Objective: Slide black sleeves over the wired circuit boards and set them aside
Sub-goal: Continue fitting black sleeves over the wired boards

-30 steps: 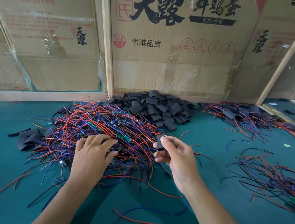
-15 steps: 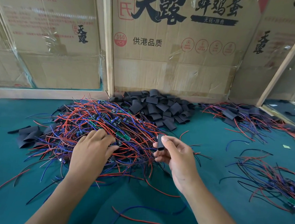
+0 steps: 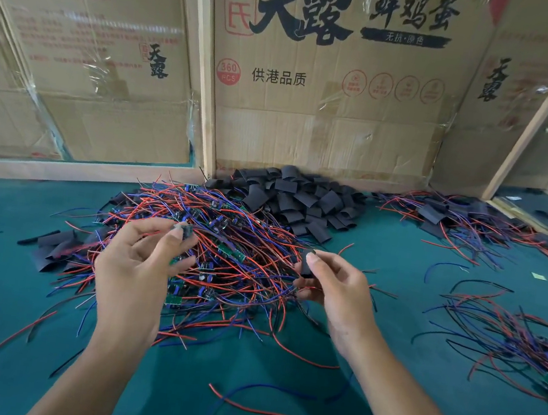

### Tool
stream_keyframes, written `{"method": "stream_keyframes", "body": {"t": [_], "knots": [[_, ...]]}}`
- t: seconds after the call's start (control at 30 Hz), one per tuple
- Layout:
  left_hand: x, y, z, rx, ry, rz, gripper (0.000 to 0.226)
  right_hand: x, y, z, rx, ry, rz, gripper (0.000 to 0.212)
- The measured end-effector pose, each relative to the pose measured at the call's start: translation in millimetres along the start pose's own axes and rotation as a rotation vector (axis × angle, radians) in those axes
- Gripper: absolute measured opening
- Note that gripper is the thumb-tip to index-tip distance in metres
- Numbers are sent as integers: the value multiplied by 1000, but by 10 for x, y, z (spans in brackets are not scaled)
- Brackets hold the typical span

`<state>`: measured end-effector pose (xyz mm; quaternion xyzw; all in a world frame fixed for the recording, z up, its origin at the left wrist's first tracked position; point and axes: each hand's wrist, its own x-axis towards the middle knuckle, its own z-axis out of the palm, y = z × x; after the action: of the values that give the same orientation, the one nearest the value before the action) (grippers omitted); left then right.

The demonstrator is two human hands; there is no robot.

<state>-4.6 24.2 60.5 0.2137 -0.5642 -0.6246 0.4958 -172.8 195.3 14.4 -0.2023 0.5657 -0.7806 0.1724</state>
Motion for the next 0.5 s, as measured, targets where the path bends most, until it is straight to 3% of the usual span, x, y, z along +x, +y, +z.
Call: {"method": "stream_keyframes", "body": {"t": [0.2, 0.3, 0.4, 0.5], "knots": [[4, 30, 27, -11, 30, 53, 31, -44, 44, 41, -292, -131, -55, 24], [-6, 30, 49, -96, 2, 44, 25, -102, -9, 66, -213, -295, 30, 22], [12, 105, 53, -274, -33, -108, 6, -193, -87, 119, -12, -509, 230, 23], [49, 173, 15, -471, -124, -291, 7, -280, -91, 187, -40, -673, 256, 24]]}}
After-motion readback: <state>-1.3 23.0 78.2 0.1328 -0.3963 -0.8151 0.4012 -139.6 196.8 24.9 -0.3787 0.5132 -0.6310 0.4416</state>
